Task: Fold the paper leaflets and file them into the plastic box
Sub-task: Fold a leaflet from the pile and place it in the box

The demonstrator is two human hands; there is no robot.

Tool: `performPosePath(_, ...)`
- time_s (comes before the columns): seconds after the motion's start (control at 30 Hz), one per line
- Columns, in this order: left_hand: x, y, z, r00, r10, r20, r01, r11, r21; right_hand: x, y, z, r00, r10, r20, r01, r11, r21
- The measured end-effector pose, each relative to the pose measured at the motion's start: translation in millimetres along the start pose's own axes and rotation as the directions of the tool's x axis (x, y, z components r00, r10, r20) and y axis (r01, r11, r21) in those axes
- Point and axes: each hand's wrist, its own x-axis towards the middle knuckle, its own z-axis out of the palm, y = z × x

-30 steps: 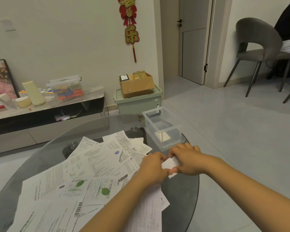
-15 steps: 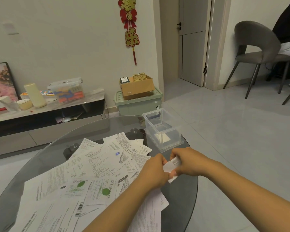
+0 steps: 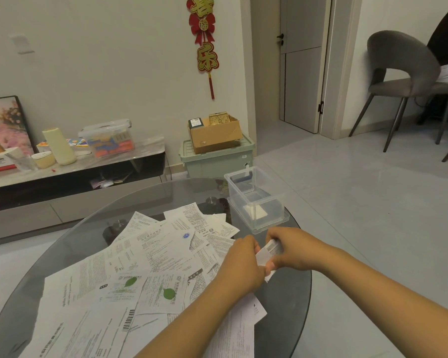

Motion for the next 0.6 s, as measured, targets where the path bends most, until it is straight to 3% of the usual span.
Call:
performPosePath(0.17,1.7,1.3,-3.7,0.998,-0.038,0.045,0.044,0.987,-0.156,-4.7,8.1,-3.0,1.0,0.012,-0.018,-0.008,0.981,0.195)
performPosePath(0.27,5.7,-2.3,-13.0,0.994,-0.107,0.035,0.112,0.957,-0.268,-6.1,5.4,-10.5,0.993,-0.004,-0.116,0.036,0.961,0.275)
performPosePath(0.37,10.3,-11.0,-20.4,0.974,-0.225,0.024,0.207,0.846,-0.492,-5.2,1.0,-16.1,0.965,0.132,-0.227,0.001,0.863,0.506)
performPosePath(0.43,11.5,-17.6,-21.5,0.957,-0.288,0.031,0.236,0.714,-0.659,-7.4,-3.0,-16.3,0.975,0.202,-0.091,-0.085,0.721,0.688)
performPosePath(0.5,10.4,-21.1,-18.2,0.955,-0.289,0.067,0.242,0.63,-0.738,-9.3,-7.0,-12.1,0.989,0.135,0.062,-0.138,0.677,0.723)
performPosePath(0.6,6.7,-21.7,-7.7,0.961,-0.249,0.123,0.241,0.532,-0.812,-7.8,-12.3,-3.7,0.995,0.079,0.053,-0.093,0.678,0.73)
